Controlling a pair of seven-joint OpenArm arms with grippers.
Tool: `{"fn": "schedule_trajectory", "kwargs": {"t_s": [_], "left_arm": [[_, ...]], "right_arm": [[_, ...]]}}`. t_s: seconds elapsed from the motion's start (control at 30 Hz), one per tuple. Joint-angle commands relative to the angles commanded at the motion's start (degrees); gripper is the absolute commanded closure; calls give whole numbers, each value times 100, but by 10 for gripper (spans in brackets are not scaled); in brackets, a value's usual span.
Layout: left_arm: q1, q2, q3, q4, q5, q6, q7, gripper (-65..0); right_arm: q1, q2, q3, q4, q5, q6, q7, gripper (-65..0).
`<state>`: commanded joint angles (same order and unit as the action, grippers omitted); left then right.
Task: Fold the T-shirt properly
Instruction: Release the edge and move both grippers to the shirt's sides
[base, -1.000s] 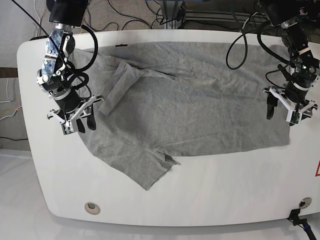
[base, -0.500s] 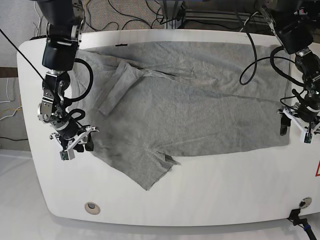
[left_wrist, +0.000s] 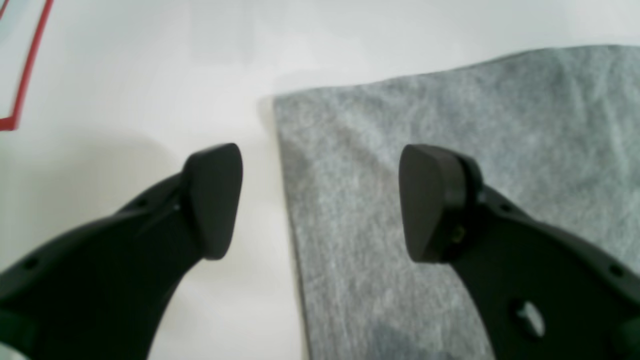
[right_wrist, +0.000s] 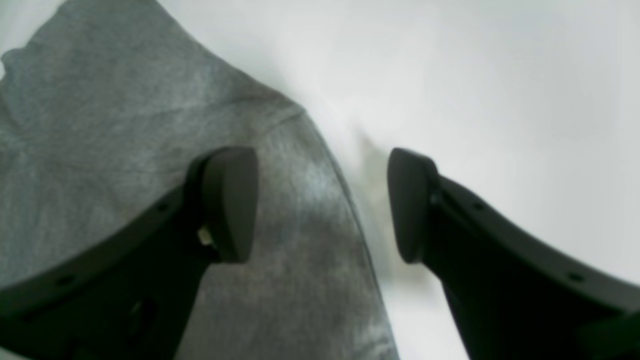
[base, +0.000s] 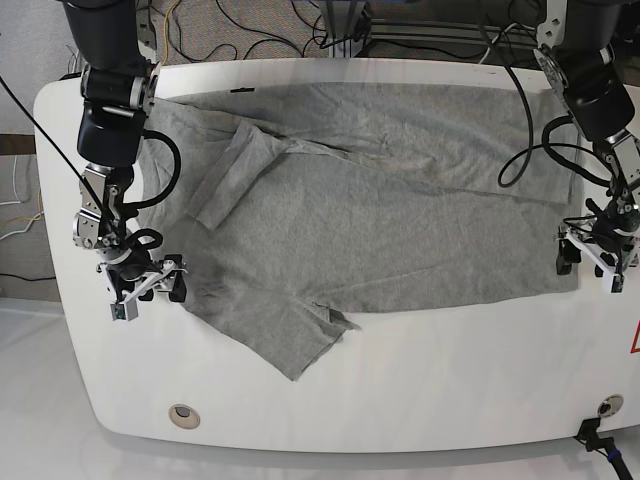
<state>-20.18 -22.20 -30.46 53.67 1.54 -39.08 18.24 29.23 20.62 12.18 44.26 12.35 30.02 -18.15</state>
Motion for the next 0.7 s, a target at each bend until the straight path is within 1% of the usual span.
{"fn": "schedule_trajectory", "kwargs": {"t_s": [0.23,0.3,0.37,0.47,0.5,0.6,0.7], "left_arm": [[-325,-220,0,-791,0,0,-360,-468],[-378,-237,9,-941,0,0,-378,-468],[-440,-308,97,-967,-9,0,-378,-468],[-448,-308,141,-993,-18,0,-378,-468],[-448,-308,141,-993,-18,0,-378,-468],[-457,-308,132,-993,-26,18,-378,-468],[-466,-308,123,-993,-26,18,-378,-468]], "right_arm": [[0,-35,0,-343,0,9,53,-397],[-18,-44,0,-343,0,9,53,-397],[-26,-141,0,-352,0,9,53,-397],[-97,-211,-9,-352,9,9,53,-397],[-132,-255,-53,-334,9,9,53,-397],[-185,-325,-440,-316,62,9,53,-397],[-281,-369,-545,-308,62,9,53,-397]]}}
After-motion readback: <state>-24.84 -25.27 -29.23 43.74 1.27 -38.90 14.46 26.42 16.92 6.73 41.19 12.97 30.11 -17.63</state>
